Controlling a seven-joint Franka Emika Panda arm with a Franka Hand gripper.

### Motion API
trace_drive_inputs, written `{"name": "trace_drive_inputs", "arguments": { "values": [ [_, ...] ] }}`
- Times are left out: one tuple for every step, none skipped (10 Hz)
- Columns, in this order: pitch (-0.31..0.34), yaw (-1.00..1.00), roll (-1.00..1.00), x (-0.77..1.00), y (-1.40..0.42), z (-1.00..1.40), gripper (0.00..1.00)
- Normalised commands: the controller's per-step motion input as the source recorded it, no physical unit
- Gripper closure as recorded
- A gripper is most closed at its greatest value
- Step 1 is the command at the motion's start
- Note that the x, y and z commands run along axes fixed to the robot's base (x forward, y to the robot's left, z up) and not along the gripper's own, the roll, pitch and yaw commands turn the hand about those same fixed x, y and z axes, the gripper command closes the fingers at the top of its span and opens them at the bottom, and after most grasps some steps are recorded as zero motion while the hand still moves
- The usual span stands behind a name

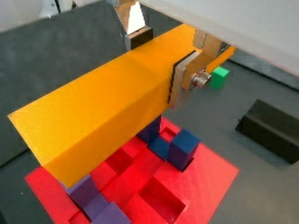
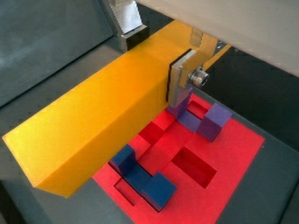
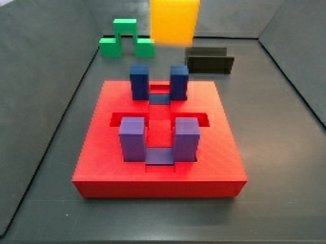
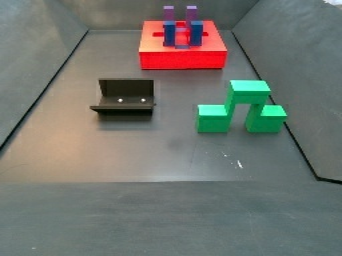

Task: Pick up the yellow object. Move up. Move to above the board. Insert the yellow object.
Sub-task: Insert the yellow object.

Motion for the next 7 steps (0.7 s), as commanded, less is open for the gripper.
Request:
{"name": "trace_drive_inputs", "arguments": {
  "values": [
    [-0.163, 0.0, -0.16, 0.0, 0.0, -0.71, 1.0],
    [-0.151, 0.0, -0.2, 0.0, 0.0, -0.64, 1.0],
    [-0.121, 0.0, -0.15, 0.0, 0.0, -0.53, 1.0],
    [-0.083, 0.0, 0.0, 0.07, -0.19, -0.41, 1.0],
    [-0.003, 0.0, 0.08, 0.1, -0.31, -0.23, 1.0],
    [0.0, 0.0, 0.09, 0.11, -0.19, -0.21, 1.0],
    [0.0, 0.0, 0.11, 0.14, -0.14, -0.23, 1.0]
  ]
}}
